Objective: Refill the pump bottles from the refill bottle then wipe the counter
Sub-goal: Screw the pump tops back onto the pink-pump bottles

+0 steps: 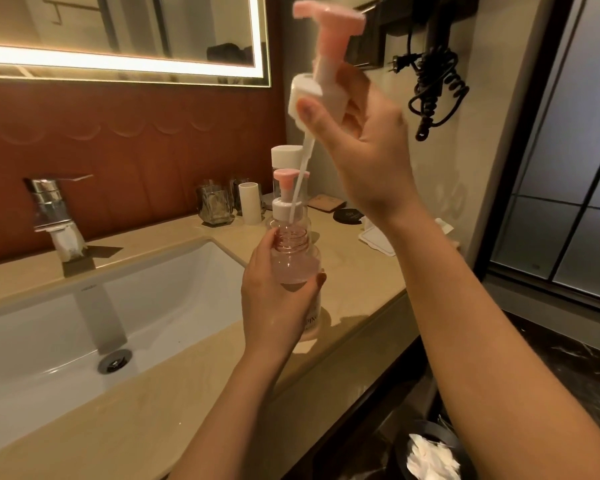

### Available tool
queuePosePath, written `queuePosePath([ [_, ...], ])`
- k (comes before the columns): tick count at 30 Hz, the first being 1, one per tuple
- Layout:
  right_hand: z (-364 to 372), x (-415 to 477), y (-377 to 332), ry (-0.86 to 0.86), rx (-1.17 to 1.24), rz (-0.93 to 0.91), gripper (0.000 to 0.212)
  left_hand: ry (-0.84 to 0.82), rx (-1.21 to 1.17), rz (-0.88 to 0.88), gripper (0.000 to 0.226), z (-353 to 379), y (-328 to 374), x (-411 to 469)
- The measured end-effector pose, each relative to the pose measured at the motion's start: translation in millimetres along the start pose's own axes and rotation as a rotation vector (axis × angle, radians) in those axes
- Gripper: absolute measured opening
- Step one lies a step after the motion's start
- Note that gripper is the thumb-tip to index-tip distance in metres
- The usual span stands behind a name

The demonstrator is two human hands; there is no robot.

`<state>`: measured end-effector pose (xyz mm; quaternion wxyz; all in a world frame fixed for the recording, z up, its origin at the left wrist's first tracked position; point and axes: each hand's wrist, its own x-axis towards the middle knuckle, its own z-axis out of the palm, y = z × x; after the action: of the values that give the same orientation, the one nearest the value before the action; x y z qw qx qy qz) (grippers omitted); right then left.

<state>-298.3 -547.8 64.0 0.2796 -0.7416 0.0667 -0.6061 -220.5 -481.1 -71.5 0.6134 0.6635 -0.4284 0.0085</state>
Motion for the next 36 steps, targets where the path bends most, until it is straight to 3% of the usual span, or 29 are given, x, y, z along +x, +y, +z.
queuePosePath([
  [11,18.0,-44.8,41.3,-0.248,0.0,0.242,0.038,0.005,-0.014,-0.037,0.085,-3.2,0.1,-0.2],
  [16,22.9,-65.4,54.3,-0.271,0.085,0.351,0.037,-0.002,0.035,-0.044,0.093,-5.6,2.3,0.3],
  [21,24.4,-76.0,64.8,-0.304,0.074,0.362,0.036,-0.002,0.074,-0.056,0.094,-7.3,2.5,0.9],
  [26,26.0,-85.6,69.0,-0.217,0.098,0.338,0.037,0.003,0.14,-0.057,0.093,-5.7,6.6,1.9],
  [31,36.3,-81.6,67.1,-0.128,-0.046,0.381,0.049,0.016,0.176,-0.059,0.091,-5.5,6.2,0.3],
  [34,37.6,-77.5,66.8,-0.175,-0.148,0.362,0.053,0.021,0.166,-0.065,0.09,-4.6,6.1,1.4],
  [36,34.0,-78.3,65.8,-0.264,-0.028,0.361,0.051,0.016,0.172,-0.059,0.091,-4.4,6.9,1.2],
])
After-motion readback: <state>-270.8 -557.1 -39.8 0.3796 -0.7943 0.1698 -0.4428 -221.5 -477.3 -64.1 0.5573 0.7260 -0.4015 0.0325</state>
